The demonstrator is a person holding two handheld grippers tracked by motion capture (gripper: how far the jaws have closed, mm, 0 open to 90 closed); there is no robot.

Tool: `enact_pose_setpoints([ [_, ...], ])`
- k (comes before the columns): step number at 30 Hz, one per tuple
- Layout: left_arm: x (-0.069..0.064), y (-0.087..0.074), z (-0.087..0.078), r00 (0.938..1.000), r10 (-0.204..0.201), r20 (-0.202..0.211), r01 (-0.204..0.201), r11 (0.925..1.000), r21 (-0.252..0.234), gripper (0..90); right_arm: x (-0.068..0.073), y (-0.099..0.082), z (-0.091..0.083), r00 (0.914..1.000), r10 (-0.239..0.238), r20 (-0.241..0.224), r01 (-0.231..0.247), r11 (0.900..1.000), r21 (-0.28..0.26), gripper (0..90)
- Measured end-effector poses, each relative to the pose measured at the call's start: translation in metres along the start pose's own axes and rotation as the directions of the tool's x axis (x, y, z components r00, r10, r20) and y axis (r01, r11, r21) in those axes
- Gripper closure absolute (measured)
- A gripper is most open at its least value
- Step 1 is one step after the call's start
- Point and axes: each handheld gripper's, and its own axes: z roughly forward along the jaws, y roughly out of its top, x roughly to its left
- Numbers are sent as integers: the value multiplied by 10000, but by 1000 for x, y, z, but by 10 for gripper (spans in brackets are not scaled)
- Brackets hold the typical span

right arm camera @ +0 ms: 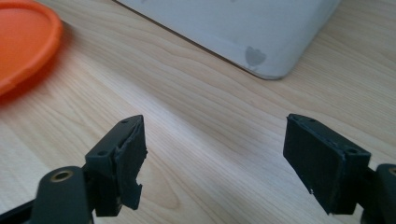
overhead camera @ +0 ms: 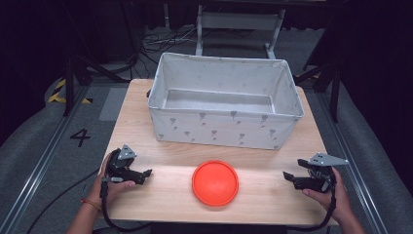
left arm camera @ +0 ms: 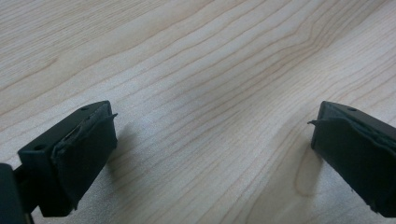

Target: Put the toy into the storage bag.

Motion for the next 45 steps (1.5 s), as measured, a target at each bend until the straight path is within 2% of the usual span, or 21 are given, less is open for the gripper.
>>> enact_pose_setpoints([
  [8,0,0,0,10000,6,8,-6,10000,-6,5,21,12,7,9972,-570,-477,573,9983,57,214],
  [12,0,0,0,10000,6,-2,-6,10000,1,5,37,22,14,9917,-990,-821,1004,9949,122,213],
  [16,0,0,0,10000,3,4,-3,10000,-3,6,58,35,24,9789,-1548,-1331,1579,9874,131,216],
  [25,0,0,0,10000,0,9,0,10000,-14,5,96,58,58,9431,-2151,-2536,2272,9737,192,208],
  [30,0,0,0,10000,-1,9,1,10000,-12,6,110,63,80,9264,-2302,-2981,2546,9660,452,200],
  [35,0,0,0,10000,2,13,-2,10000,-10,5,119,65,99,9155,-2286,-3311,2652,9617,693,191],
  [37,0,0,0,10000,4,49,-4,10000,-26,6,121,65,106,9180,-2152,-3332,2563,9629,842,191],
  [42,1,0,0,10000,42,56,-42,10000,-44,8,124,64,121,9135,-2092,-3489,2577,9612,982,187],
  [45,1,0,0,10000,41,57,-41,10000,-44,8,125,61,126,9138,-2026,-3521,2569,9596,1147,176],
])
